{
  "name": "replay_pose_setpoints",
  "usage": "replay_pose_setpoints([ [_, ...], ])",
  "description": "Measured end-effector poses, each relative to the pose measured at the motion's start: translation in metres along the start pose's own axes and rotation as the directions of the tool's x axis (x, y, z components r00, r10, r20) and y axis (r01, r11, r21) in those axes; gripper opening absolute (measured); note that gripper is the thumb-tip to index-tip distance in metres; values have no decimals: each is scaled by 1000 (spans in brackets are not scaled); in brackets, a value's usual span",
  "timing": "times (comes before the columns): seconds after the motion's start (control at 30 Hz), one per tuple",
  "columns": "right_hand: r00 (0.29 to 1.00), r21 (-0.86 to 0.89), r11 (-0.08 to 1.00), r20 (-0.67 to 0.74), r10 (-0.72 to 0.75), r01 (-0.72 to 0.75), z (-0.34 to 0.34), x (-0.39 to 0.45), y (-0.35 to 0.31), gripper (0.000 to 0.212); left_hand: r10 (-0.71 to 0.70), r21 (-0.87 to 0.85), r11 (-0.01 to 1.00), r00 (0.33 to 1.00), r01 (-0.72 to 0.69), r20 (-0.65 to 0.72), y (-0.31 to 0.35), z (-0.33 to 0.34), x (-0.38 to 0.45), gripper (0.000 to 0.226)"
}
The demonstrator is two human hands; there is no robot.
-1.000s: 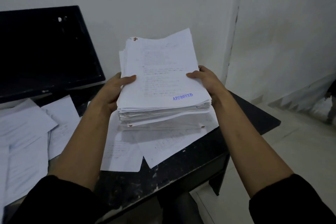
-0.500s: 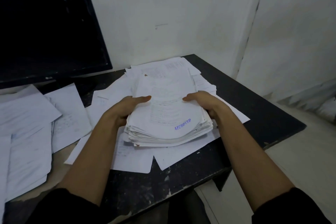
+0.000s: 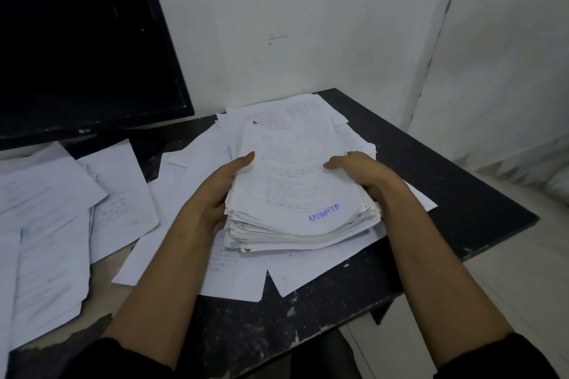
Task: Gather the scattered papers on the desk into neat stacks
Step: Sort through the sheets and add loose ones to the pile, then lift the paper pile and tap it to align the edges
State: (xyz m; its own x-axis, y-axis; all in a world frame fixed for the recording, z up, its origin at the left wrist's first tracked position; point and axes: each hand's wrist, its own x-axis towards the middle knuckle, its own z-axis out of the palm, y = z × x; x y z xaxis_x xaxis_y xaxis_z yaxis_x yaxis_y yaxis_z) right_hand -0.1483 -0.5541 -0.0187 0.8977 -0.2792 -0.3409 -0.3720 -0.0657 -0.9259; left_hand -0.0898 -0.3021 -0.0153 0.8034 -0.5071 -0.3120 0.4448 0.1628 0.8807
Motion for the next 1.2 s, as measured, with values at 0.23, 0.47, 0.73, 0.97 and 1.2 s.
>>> replay_pose_setpoints([
  [0.23,996,-78,995,63,-60,65,-5,-2,-1,45,-1,96,995,1000,-1,29,-2,8,-4,32],
  [0.47,943,326,909,120,-311,259,-9,-28,-7,43,231,276,939,971,-204,-67,12,-14,-11,50],
  [0.73,842,345,807,81,-534,479,27,-47,-40,57,401,258,889,915,-378,-39,51,-27,-33,40],
  [0.97,763,170,749,-33,-645,641,65,-56,-79,54,686,335,711,714,-619,-138,85,-34,-60,39],
  [1.2,740,202,722,-19,-672,661,84,-59,-92,46,751,406,647,631,-645,-195,99,-55,-91,37],
])
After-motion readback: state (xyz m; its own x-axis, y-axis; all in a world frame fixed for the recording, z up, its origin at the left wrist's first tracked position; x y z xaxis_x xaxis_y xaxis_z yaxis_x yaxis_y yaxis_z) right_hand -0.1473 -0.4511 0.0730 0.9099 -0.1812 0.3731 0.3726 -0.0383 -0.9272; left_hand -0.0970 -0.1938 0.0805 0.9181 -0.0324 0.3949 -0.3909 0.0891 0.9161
